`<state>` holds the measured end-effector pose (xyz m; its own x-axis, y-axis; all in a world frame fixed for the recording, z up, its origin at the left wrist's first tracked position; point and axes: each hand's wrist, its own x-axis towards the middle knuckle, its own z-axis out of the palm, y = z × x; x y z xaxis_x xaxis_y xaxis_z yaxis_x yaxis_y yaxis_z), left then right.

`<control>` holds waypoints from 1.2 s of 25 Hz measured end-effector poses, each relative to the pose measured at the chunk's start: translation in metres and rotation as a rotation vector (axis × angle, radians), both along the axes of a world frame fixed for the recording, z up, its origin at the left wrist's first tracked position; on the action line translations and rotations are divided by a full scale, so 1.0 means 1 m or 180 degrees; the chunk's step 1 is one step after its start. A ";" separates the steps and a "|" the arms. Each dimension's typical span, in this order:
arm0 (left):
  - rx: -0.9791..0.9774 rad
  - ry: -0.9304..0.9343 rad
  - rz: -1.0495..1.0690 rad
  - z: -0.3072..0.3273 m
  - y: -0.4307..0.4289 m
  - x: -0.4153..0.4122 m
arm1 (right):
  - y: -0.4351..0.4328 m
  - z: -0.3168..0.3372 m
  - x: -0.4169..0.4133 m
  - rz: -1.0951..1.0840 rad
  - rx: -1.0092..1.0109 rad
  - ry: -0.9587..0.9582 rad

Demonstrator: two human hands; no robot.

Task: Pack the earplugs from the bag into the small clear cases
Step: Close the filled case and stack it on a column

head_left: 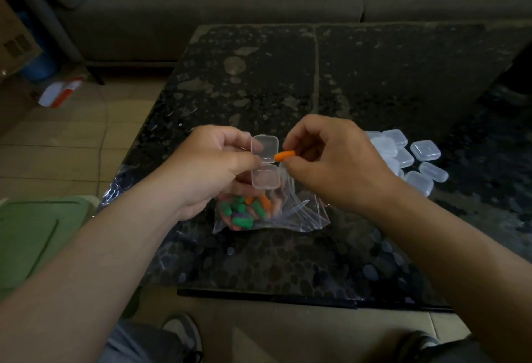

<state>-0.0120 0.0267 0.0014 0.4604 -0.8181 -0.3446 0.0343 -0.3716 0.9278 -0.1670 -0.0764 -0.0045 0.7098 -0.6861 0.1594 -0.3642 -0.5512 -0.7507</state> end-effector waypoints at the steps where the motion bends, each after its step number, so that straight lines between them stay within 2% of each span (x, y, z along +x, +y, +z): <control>1: -0.0021 0.0044 -0.0029 0.001 0.000 -0.001 | 0.001 -0.001 0.000 0.0044 0.0051 -0.0065; 5: -0.0083 0.0136 -0.0031 0.004 0.000 -0.002 | 0.000 -0.004 0.000 0.0157 0.0038 -0.0103; 12: -0.0141 0.0435 -0.0083 0.007 0.001 -0.007 | 0.008 -0.005 0.001 0.0306 -0.0422 -0.0244; 17: -0.0194 0.0606 -0.0043 0.008 0.000 -0.008 | 0.009 -0.002 0.000 0.0286 -0.0280 -0.0149; 23: -0.0283 0.0691 -0.0051 0.007 0.001 -0.008 | 0.008 -0.003 -0.001 0.0363 -0.0553 -0.0359; 28: -0.0257 0.0450 0.0126 0.003 0.000 -0.005 | 0.003 -0.002 -0.002 0.0033 -0.0519 -0.0364; 30: -0.0173 0.0230 0.0250 0.001 0.000 -0.001 | -0.006 -0.001 -0.004 -0.0147 -0.0592 0.0100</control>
